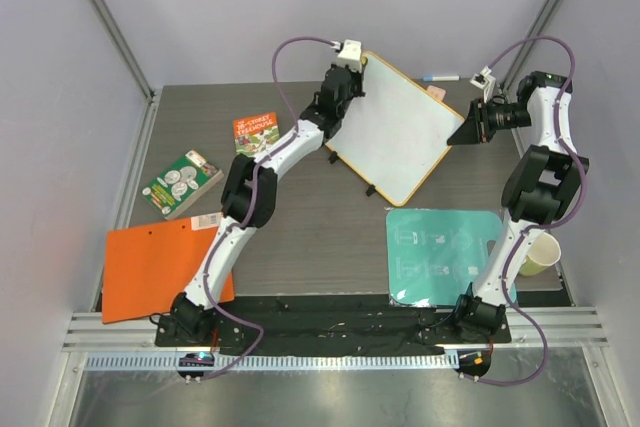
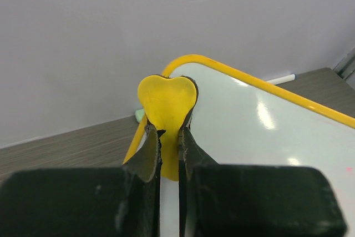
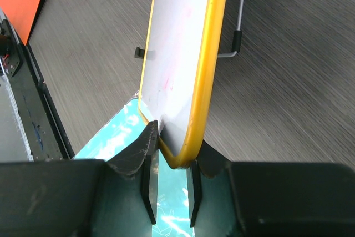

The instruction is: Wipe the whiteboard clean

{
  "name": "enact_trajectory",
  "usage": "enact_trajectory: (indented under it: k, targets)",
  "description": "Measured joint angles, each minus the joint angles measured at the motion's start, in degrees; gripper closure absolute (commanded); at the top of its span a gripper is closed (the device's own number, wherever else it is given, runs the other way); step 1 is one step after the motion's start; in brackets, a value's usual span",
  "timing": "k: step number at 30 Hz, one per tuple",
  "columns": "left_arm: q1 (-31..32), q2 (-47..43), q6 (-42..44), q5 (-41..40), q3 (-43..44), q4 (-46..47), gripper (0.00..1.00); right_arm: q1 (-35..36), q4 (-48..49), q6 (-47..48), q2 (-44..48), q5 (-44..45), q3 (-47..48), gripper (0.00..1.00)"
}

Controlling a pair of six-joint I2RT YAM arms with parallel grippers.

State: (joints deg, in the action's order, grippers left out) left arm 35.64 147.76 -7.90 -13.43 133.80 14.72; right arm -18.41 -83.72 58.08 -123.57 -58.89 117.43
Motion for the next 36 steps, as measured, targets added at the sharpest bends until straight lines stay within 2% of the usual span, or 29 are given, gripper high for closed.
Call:
enact_trajectory:
  k: [9,21,30,36]
  targets:
    - [1.62,-0.55,1.60,-0.04,-4.04,4.85,1.00,-0.07,-0.55,-0.22,0.00,0.00,0.00,0.99]
    - [11.47,-4.35,3.48,5.46,-6.64,4.76,1.00,-0.07,-0.37,0.22,0.00,0.31,0.00,0.99]
    - [15.17,-8.50,3.54,7.50,-15.21,6.23,1.00,-0.07,-0.26,0.20,0.00,0.52,0.00,0.99]
    - [18.34,-9.35,3.19,7.54,-17.42,6.99,1.00,-0.07,-0.09,0.20,0.00,0.61,0.00,0.99]
